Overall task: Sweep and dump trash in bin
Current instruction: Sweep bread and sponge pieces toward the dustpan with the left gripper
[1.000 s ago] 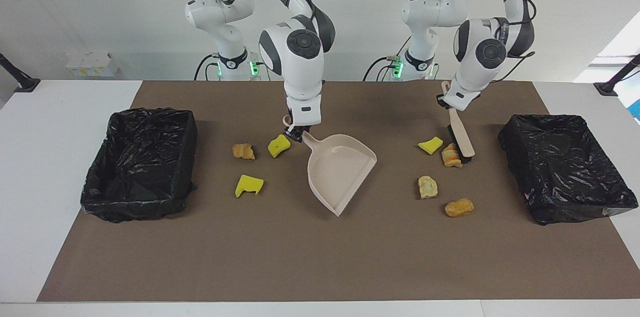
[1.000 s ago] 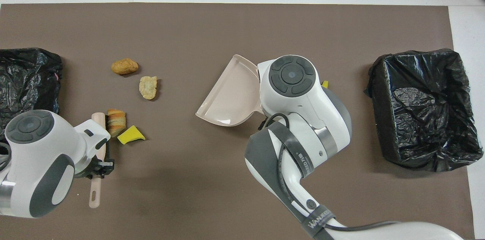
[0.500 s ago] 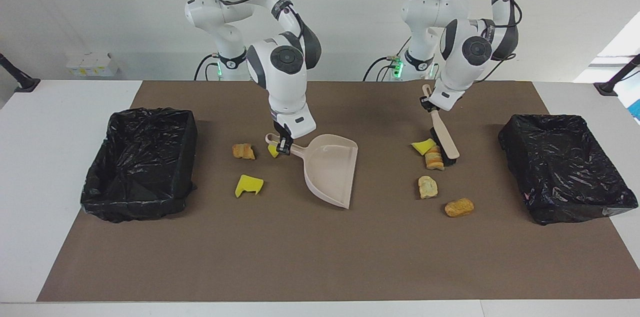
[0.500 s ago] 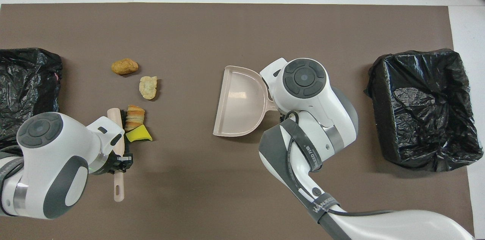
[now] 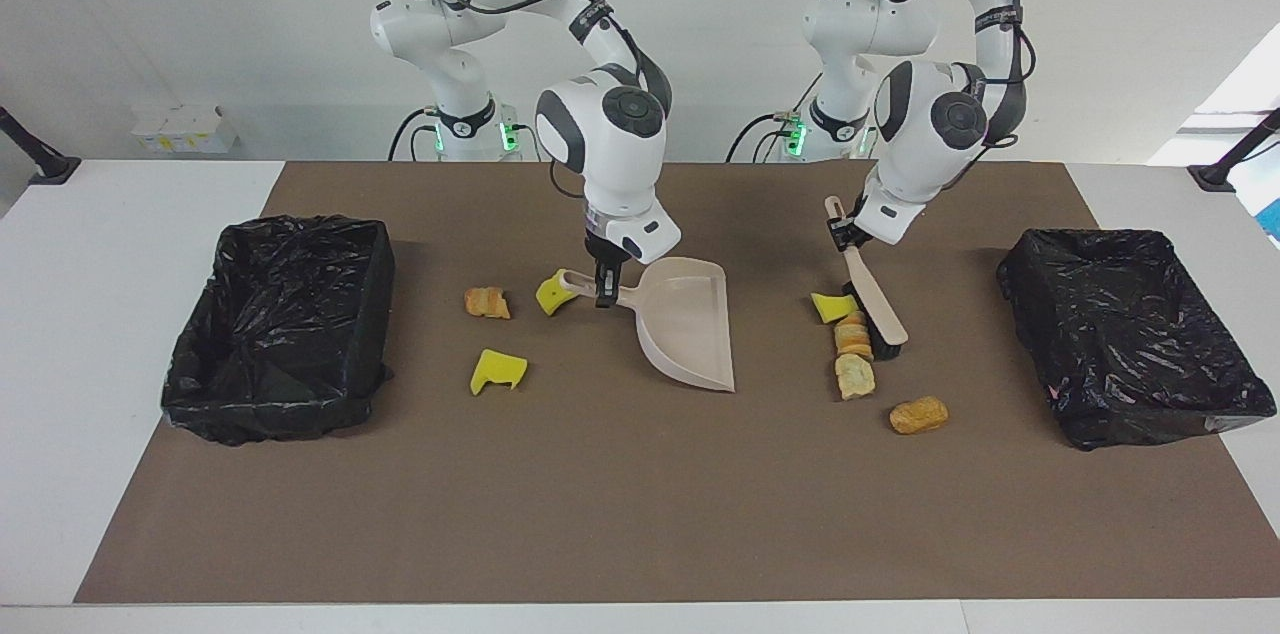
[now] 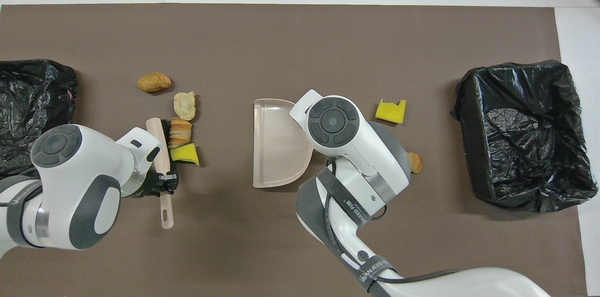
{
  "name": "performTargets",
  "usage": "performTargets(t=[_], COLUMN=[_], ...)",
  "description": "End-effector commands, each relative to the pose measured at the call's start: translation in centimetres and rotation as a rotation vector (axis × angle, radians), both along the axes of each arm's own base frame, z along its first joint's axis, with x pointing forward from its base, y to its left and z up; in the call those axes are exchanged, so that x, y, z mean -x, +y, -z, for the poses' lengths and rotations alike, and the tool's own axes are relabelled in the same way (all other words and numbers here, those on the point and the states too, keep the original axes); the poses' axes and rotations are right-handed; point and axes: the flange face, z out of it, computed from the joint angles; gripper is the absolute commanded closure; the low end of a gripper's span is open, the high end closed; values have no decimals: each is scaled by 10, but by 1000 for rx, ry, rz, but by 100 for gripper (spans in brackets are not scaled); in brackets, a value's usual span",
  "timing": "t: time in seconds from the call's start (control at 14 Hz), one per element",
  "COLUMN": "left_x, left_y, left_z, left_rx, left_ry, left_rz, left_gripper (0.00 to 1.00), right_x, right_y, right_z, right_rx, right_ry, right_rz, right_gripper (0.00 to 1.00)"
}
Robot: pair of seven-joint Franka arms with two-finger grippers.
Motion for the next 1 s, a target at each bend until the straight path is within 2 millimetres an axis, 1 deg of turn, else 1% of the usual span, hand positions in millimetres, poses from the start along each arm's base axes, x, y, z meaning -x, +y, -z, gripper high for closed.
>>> performTargets(t=[0.0, 0.14, 0.21, 0.29, 0.36, 0.5, 0.57, 0.71, 0.79, 0.86, 0.93], left_x=[-11, -5, -5, -3, -2, 4, 8, 15, 14, 12, 12], left_y=[-12, -34, -46, -56, -71, -120, -141, -175, -188, -195, -197], left_z=[-1, 3, 16, 19, 16, 2, -5, -17, -23, -32, -36], left_rx=[33, 36, 32, 34, 36, 120, 145, 145, 150, 160, 162], left_ry=[-26, -24, -18, -23, -28, -39, -44, -49, -55, -68, -67], left_rz=[27, 76, 95, 114, 127, 144, 155, 148, 163, 172, 176], left_gripper=[100, 100, 100, 100, 100, 100, 100, 100, 100, 100, 100], right_x=[-4, 2, 0, 2, 2, 0, 0, -2, -2, -3, -5], right_y=[-13, -2, -5, -4, -3, -4, -3, -2, -2, -4, -6], right_z=[11, 9, 9, 9, 8, 9, 12, 15, 15, 15, 16], right_rx=[1, -1, 1, 4, 6, 3, 3, -7, -8, -6, -5], right_ry=[25, 21, 21, 23, 20, 15, 17, 6, 4, 5, 7], right_rz=[-66, -79, -77, -81, -83, -84, -84, -89, -89, -88, -89], right_gripper=[100, 100, 100, 100, 100, 100, 100, 100, 100, 100, 100])
